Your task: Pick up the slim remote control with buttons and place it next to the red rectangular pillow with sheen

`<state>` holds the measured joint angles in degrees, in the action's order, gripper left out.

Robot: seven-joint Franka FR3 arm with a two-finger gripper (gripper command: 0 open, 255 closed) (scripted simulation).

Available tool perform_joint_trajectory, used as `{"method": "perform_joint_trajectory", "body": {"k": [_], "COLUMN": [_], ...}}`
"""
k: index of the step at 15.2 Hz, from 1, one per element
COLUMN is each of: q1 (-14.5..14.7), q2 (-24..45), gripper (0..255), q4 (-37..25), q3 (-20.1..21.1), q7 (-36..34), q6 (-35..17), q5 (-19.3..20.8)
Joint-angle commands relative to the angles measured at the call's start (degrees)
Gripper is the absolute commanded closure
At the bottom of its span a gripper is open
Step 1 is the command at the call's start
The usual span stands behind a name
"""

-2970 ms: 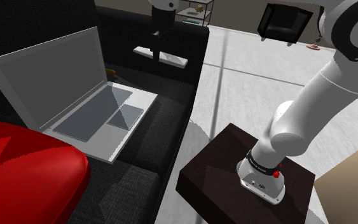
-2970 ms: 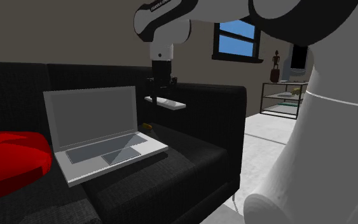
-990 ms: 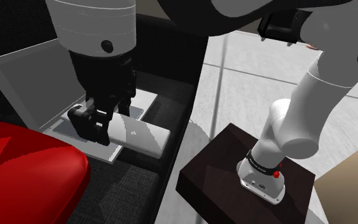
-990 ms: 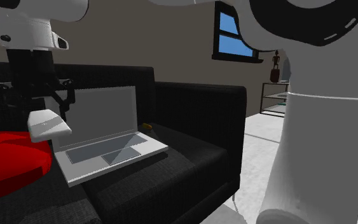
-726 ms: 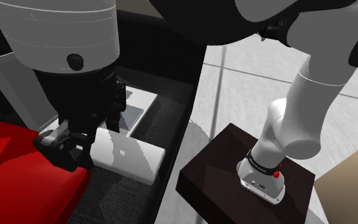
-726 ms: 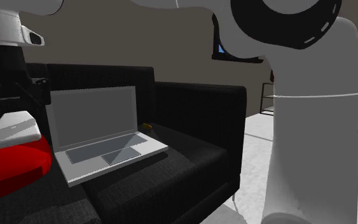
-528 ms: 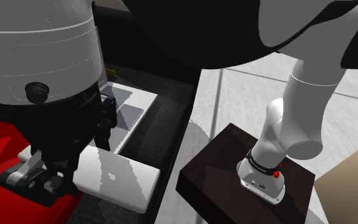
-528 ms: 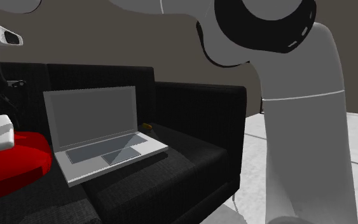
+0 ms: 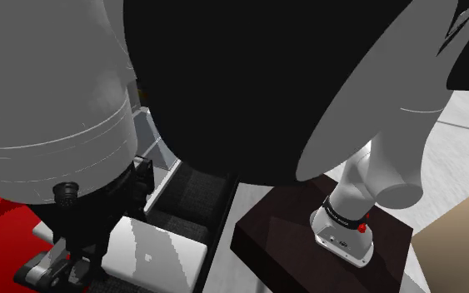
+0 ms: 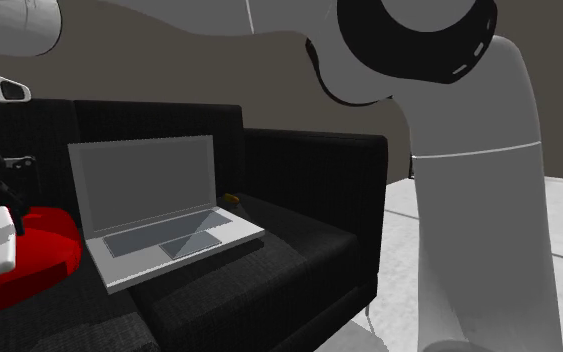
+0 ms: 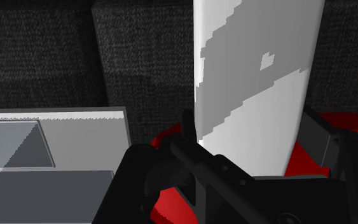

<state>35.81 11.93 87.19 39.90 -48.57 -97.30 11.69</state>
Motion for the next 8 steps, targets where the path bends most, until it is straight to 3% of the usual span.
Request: {"method": "perform_joint_trajectory", "body": {"k": [1, 8], "q1": [-0.2, -0.7], "q2": [-0.1, -0.2], "gripper": [255, 255], "q4": [1.8, 7.3], "q3": [-0.1, -0.3], "q7": [-0.1, -0.5], "q6": [-1.7, -7.1], "q5": [0.0, 0.1]}}
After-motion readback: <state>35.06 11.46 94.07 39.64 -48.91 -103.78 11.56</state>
